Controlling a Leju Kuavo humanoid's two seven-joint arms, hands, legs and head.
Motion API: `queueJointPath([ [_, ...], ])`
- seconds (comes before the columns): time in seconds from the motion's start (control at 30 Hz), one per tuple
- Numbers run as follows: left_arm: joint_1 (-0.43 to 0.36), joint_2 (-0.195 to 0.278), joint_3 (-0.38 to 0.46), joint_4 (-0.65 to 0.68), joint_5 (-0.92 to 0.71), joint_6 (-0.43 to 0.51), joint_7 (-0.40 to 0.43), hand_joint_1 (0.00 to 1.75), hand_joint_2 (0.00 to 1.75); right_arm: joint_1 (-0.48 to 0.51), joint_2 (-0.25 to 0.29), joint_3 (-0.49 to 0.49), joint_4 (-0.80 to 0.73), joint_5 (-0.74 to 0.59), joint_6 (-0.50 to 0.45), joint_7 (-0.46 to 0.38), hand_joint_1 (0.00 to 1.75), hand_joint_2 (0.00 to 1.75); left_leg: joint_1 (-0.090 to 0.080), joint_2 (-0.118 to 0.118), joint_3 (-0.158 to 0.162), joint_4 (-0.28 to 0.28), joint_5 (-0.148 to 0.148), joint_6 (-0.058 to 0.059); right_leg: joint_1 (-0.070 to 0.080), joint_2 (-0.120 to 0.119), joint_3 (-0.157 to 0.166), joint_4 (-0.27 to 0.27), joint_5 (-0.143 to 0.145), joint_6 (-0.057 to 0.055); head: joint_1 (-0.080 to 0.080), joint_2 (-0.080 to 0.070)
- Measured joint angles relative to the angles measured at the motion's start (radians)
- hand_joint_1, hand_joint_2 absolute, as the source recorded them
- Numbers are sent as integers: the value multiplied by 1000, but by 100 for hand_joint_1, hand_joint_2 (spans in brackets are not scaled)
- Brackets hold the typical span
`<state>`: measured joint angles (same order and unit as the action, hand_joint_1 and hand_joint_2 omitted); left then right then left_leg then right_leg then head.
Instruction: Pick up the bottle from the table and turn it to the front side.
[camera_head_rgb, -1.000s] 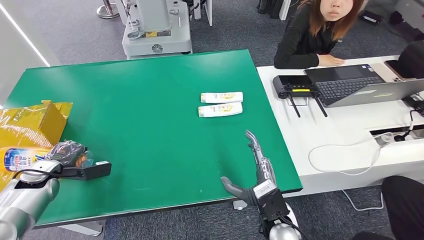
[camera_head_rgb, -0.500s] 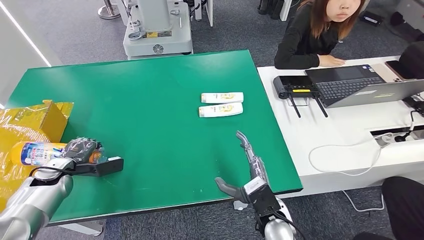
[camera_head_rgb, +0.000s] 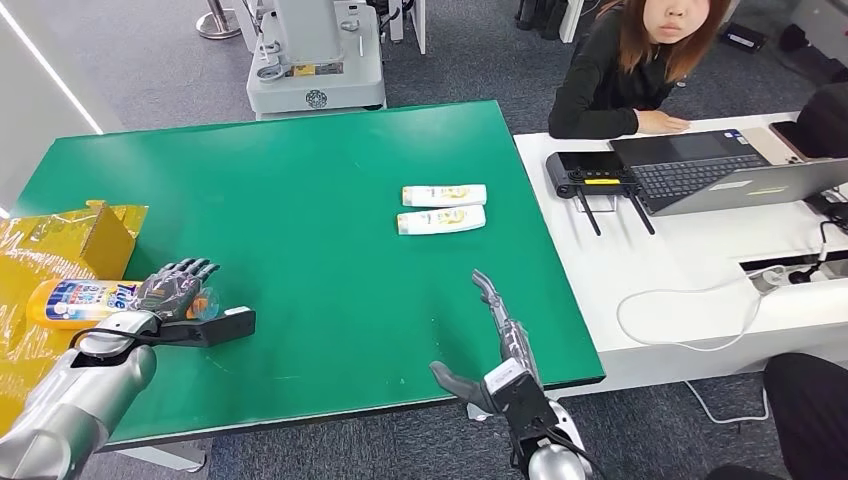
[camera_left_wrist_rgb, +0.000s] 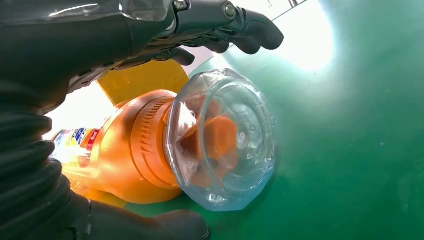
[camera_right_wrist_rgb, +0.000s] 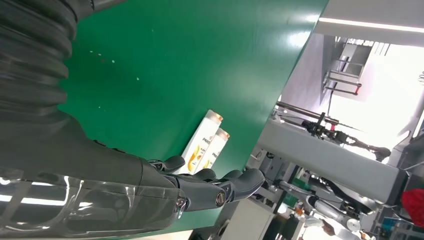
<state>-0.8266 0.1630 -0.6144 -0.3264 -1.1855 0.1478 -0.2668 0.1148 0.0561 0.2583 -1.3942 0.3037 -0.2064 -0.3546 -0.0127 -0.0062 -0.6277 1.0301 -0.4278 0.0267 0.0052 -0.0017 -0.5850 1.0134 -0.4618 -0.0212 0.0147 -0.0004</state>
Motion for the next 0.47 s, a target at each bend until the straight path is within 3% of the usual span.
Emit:
queueJointPath([
  [0.1,1,-4,7,1,7,19,-18,0,175,3,0,1,3,-8,0,-2,0,175,0,0,0,0,0,0,0,0,0,0,0,0,0,0],
  [0.17,7,-12,27,1,58,39,-79,0,175,2,-1,4,10,-22,-3,-9,0,175,0,0,0,0,0,0,0,0,0,0,0,0,0,0],
  [0.33,42,-69,180,-34,427,-93,-375,0,175,-17,-7,18,38,-46,-19,-19,0,175,0,0,-1,0,0,0,0,0,-1,0,0,0,0,0],
  [0.47,79,-100,233,-185,750,-180,-429,0,175,-24,-12,26,52,-51,-28,-21,0,175,-1,1,-1,1,0,0,-1,1,-1,0,1,0,0,0],
])
